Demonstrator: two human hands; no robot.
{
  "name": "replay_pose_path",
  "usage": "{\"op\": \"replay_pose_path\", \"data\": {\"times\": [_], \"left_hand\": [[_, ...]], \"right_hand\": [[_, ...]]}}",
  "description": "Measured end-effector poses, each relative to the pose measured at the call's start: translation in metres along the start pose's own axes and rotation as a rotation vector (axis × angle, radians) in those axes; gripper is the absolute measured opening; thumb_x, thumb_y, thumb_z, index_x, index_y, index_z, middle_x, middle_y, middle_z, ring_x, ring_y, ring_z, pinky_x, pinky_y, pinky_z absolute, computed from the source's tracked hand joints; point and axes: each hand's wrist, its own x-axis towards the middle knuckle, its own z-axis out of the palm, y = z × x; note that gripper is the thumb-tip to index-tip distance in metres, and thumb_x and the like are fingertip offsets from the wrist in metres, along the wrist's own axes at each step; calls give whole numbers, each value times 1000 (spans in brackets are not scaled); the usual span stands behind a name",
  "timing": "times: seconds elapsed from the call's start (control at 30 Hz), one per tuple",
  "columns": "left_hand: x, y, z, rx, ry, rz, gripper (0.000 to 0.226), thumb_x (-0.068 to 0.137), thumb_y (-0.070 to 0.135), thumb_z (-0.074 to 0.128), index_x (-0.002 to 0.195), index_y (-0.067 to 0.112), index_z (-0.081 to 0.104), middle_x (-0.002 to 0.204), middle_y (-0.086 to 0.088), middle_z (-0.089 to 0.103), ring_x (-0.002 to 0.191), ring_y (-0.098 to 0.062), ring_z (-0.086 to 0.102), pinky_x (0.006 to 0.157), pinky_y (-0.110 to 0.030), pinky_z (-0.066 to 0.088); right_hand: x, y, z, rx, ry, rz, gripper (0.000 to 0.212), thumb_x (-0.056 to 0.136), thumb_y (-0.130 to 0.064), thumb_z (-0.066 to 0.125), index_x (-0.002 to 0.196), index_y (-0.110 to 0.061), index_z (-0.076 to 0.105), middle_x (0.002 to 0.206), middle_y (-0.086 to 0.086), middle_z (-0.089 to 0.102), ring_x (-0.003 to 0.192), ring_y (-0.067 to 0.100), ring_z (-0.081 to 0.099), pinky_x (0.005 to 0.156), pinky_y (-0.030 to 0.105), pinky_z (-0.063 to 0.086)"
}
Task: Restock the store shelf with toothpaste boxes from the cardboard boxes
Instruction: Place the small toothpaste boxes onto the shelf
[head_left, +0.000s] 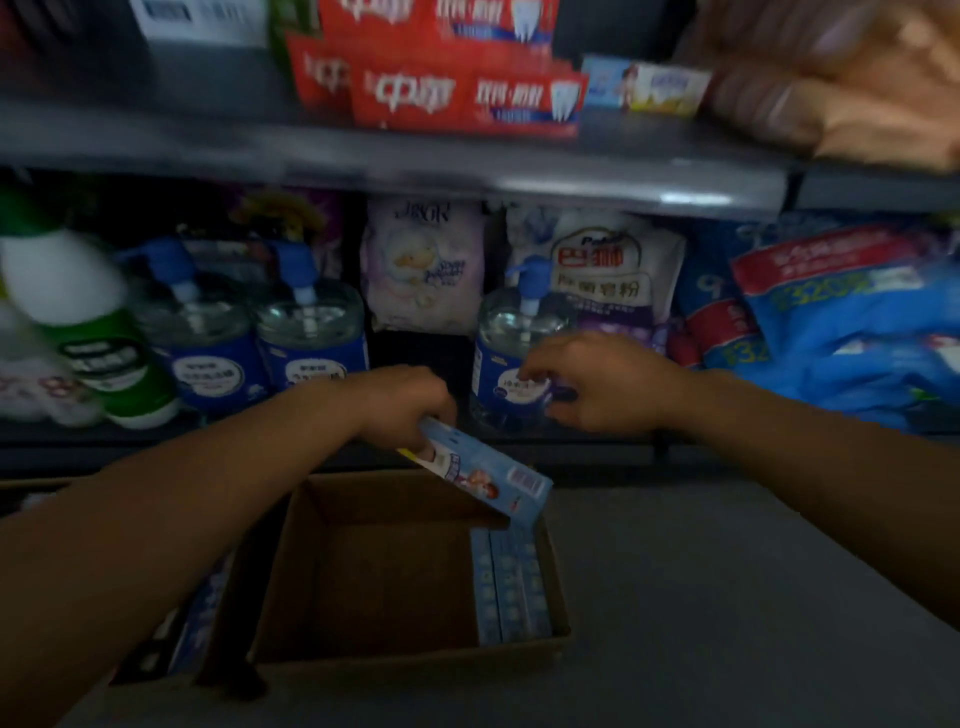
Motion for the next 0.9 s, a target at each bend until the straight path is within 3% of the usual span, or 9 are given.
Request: {"op": "replay_pose_path", "data": {"times": [0.1, 0.2, 0.3, 0.43, 0.67, 0.77, 0.9], "left_hand": [[-29, -2, -42, 5, 49, -65, 30, 84, 28, 71, 113, 21, 65, 102, 7, 64, 90, -9, 59, 77, -29, 51], [-55, -1, -81, 1, 97, -112, 29, 83, 29, 72, 110, 22, 67, 98, 8, 66, 87, -10, 61, 80, -33, 54], [-76, 3, -116, 35, 145, -111, 26, 83, 28, 72, 107, 17, 68, 98, 2, 68, 84, -14, 62, 73, -32, 51], [-92, 5, -151, 32, 239, -132, 25, 82, 28, 73, 105, 18, 69, 93, 6, 67, 72, -4, 58, 66, -26, 48], [-102, 13, -199, 14, 360, -103, 26, 81, 27, 75, 106, 23, 69, 94, 12, 65, 82, -7, 59, 73, -31, 51], [-99, 16, -216, 49, 448, -79, 24, 81, 28, 74, 104, 27, 69, 93, 12, 64, 81, -7, 57, 71, -30, 49], [-91, 17, -233, 134, 546, -54, 23, 80, 31, 73, 102, 26, 68, 95, 7, 65, 85, -13, 58, 77, -38, 51]], "right_hand": [[1, -6, -46, -48, 32, -24, 33, 81, -26, 66, 113, -20, 60, 110, 1, 61, 99, 19, 57, 83, 42, 50], [0, -10, -88, -50, 88, -47, 34, 83, -25, 66, 116, -18, 62, 110, -1, 63, 97, 17, 58, 83, 36, 49], [1, -10, -119, -27, 121, -76, 37, 81, -23, 68, 118, -18, 62, 112, 0, 64, 98, 17, 59, 84, 35, 48], [2, -7, -149, 7, 141, -75, 36, 83, -29, 69, 117, -21, 61, 107, -7, 64, 90, 7, 57, 81, 29, 49], [1, 4, -186, 55, 185, -109, 33, 86, -37, 67, 114, -21, 62, 98, -14, 61, 86, 0, 56, 78, 21, 46], [1, 10, -197, 118, 183, -88, 32, 88, -39, 65, 113, -20, 63, 98, -10, 66, 85, 4, 61, 78, 29, 52], [3, 25, -210, 302, 93, 0, 32, 87, -42, 64, 113, -23, 64, 105, -7, 68, 95, 9, 64, 88, 40, 52]]}}
